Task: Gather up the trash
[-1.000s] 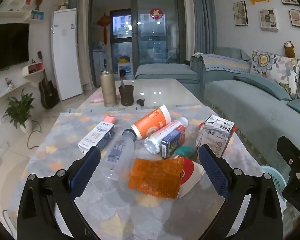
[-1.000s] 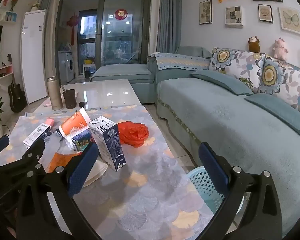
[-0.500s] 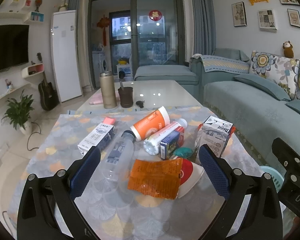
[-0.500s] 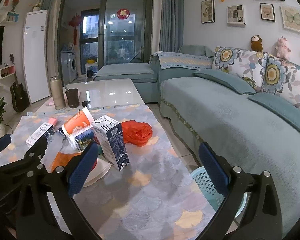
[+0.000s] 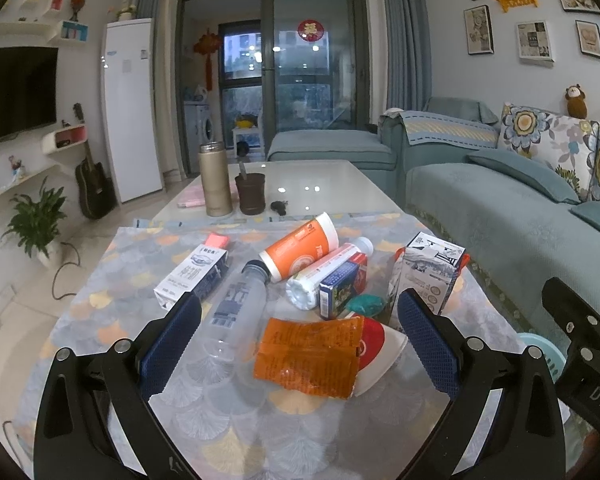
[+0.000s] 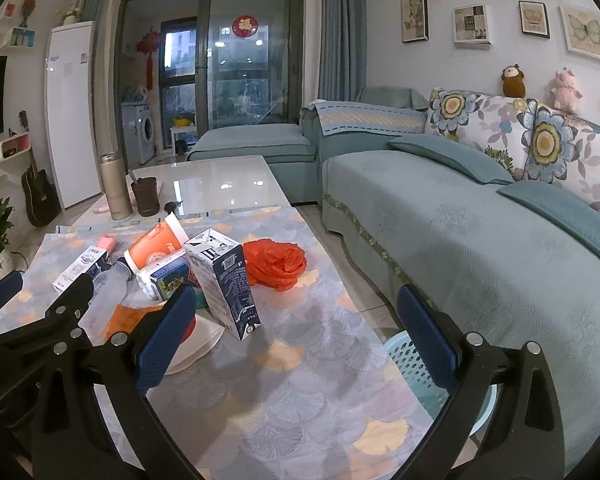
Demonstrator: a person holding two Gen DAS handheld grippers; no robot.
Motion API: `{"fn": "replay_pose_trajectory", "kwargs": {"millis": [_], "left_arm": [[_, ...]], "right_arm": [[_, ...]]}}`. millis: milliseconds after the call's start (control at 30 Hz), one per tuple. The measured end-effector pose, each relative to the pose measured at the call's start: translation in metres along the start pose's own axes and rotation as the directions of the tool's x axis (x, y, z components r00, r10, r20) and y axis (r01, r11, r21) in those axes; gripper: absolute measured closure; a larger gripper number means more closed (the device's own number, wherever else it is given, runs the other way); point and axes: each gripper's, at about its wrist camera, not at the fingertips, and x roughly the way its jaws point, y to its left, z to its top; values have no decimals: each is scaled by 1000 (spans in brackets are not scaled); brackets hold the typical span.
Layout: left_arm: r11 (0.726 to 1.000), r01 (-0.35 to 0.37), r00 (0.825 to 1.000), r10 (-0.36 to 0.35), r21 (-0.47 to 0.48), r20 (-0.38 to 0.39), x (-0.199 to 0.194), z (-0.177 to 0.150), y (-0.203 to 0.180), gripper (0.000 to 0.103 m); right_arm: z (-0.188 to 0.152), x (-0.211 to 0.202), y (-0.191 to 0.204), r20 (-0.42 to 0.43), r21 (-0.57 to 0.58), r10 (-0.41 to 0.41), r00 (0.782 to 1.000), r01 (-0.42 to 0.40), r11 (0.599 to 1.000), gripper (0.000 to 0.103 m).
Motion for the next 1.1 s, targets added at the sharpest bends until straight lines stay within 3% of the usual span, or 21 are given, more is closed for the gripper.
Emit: {"fn": "replay_pose_trajectory", "kwargs": {"millis": [33,600,867,967,1100], "left_arm": [[1000,0,1000,0,0,-5,1,0,12,8],[1000,9,1000,-9,-2,-6,1,-1,7,8],[999,46,999,-46,-13,-14,0,-3,5,8],[997,69,997,-70,-32,-27,2,-3,1,8],[991,107,993,-111,-82,-40,3,-2,13,8]], "right_arm": [[0,0,-1,2,3,2,1000,-2,1000,8],[1,-2,-4,3,3,-13,1000,13,1000,8],[1,1,-10,-1,27,-44,999,44,999,8],[2,8,-21,-25,57,-72,997,74,996,8],[0,21,-35,-88,120,-32,996,42,992,8]]}}
